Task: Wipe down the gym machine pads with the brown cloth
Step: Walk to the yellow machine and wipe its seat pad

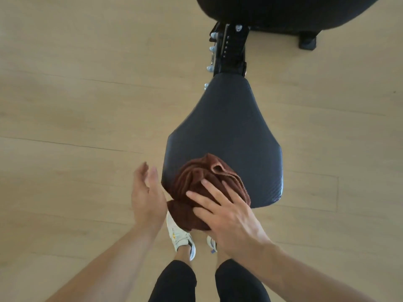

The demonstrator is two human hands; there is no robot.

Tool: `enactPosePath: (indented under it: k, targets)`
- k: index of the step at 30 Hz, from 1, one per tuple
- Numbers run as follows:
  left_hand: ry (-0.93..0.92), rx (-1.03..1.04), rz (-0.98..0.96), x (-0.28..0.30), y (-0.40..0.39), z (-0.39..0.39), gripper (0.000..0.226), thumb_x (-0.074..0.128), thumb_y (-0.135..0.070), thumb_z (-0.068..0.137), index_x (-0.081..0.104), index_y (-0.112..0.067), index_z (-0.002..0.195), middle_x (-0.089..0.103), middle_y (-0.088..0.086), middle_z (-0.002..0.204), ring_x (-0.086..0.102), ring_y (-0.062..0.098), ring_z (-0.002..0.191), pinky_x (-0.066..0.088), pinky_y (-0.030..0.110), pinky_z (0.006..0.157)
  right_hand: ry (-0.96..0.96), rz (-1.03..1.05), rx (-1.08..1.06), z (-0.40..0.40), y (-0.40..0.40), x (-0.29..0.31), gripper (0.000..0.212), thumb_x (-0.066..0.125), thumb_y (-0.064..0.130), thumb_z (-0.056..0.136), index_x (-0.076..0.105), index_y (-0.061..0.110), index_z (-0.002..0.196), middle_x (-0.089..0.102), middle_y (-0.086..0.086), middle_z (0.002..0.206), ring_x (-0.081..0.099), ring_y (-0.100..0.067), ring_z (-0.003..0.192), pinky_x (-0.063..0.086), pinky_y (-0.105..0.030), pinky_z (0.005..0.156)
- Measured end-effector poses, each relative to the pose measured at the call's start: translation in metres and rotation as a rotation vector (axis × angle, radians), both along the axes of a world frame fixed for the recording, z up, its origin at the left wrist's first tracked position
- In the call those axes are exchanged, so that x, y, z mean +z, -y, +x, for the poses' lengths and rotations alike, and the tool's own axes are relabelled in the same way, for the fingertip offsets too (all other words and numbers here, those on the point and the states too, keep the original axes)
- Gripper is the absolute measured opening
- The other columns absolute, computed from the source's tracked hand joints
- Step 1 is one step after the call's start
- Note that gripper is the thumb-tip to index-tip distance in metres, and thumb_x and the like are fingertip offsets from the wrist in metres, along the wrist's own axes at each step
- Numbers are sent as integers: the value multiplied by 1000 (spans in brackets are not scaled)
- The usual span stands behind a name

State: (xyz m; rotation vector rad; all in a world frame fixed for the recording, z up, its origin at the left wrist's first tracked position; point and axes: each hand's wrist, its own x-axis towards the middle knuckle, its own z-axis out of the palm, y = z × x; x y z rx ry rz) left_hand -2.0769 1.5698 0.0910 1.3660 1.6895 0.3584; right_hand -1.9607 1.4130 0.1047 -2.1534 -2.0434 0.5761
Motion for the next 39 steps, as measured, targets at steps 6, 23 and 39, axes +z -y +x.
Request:
enactPosePath:
  k: [6,23,39]
  targets:
    - [-105,-222,131,4,-17,45,58,38,-52,102,39,-21,150,44,-3,155,39,18,144,32,42,118,-17,59,-504,-4,77,-3,74,80,25,76,55,38,145,38,13,162,24,-22,156,28,-45,122]
    - [-223,-293,114,-17,-21,54,64,25,-60,93,40,-32,148,56,-6,145,52,25,132,41,49,109,-344,-141,-1536,111,-19,-11,47,36,60,102,58,27,126,71,-2,117,65,-32,111,45,-42,92]
    - [-229,-290,182,-21,-19,54,67,21,-59,87,52,-29,138,64,-6,131,57,24,120,44,42,98,-63,96,-937,198,-182,-40,35,35,46,107,53,28,133,62,4,123,59,-24,113,43,-39,75]
